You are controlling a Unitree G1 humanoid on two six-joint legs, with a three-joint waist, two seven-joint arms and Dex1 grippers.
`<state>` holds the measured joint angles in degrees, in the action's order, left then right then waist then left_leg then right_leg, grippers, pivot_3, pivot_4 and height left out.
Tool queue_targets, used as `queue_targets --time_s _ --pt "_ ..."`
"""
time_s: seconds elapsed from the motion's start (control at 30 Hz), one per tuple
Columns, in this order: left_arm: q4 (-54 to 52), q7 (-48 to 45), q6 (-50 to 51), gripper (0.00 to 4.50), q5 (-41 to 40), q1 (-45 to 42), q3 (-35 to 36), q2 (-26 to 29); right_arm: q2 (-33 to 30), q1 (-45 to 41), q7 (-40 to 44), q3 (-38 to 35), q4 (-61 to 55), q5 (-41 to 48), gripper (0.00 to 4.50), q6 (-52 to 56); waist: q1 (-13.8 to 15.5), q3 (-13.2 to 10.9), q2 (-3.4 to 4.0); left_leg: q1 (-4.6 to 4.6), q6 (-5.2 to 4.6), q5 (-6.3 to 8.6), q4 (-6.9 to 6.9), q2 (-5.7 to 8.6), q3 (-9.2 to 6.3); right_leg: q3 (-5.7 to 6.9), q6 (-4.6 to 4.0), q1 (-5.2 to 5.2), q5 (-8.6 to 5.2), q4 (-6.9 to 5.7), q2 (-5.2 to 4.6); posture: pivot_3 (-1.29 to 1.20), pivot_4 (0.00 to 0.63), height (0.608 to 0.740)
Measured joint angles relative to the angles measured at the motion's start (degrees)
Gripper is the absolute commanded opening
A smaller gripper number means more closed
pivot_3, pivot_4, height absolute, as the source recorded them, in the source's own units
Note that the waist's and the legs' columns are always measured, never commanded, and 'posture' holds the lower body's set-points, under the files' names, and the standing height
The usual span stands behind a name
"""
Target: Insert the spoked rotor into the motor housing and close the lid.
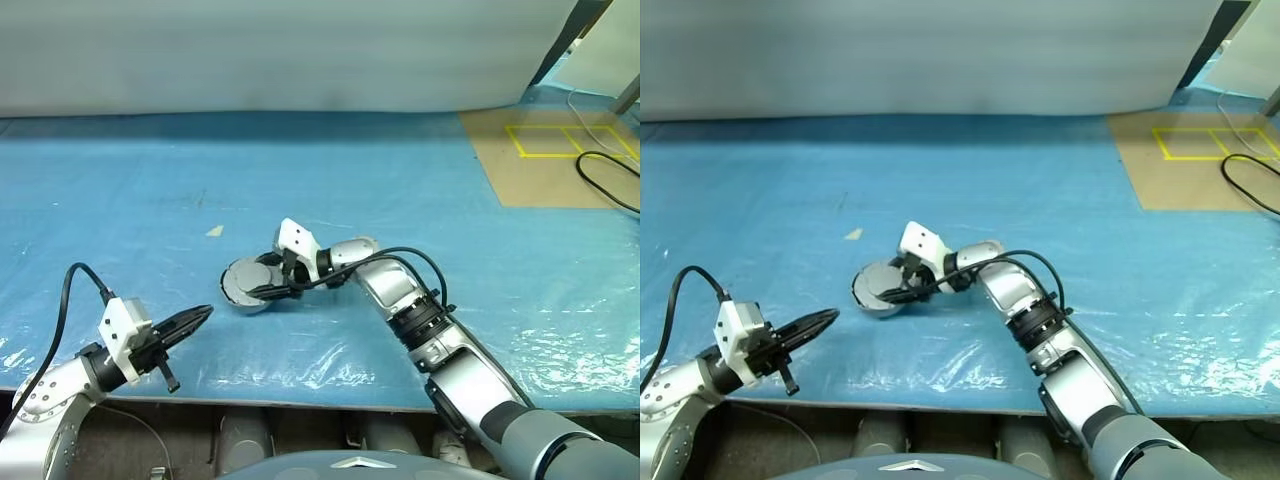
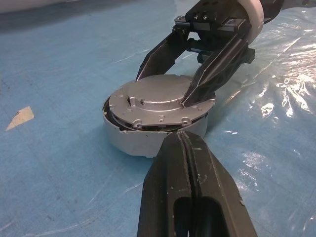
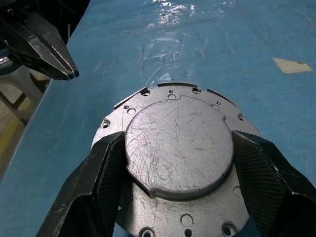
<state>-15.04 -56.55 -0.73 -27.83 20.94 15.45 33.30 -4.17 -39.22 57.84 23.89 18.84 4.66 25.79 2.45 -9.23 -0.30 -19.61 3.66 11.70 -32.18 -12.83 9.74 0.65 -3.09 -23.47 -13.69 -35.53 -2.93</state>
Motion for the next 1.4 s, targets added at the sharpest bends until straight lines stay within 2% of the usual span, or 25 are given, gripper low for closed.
queue_targets --time_s 0.43,0.7,1.4 --pt "1.0 -0.2 0.0 0.00 0.1 -0.7 -0.4 -0.1 0.2 0.0 0.4 -0.3 -2.8 1.9 2.96 3.5 0.0 0.0 -0.01 -0.12 0.06 -0.03 0.00 -0.01 0.00 0.01 0.00 -0.14 0.00 -0.01 0.00 0.00 0.150 0.740" --pt "1.3 -0.2 -0.1 0.00 0.2 -1.6 -0.5 -0.1 3.3 -0.8 -5.3 1.1 1.3 -1.2 2.96 -1.8 -0.1 0.0 -0.03 -0.36 0.15 -0.09 -0.02 0.01 0.00 0.00 0.01 -0.42 0.01 -0.09 0.00 0.00 0.150 0.740" --pt "1.4 -0.3 -0.2 0.00 0.6 -2.2 -1.4 -0.2 1.4 -1.5 -2.2 2.2 2.8 -2.2 2.96 -5.3 -0.1 0.0 -0.05 -0.33 0.15 -0.09 -0.08 0.00 0.00 0.00 0.01 -0.40 0.02 -0.16 0.00 0.00 0.150 0.740"
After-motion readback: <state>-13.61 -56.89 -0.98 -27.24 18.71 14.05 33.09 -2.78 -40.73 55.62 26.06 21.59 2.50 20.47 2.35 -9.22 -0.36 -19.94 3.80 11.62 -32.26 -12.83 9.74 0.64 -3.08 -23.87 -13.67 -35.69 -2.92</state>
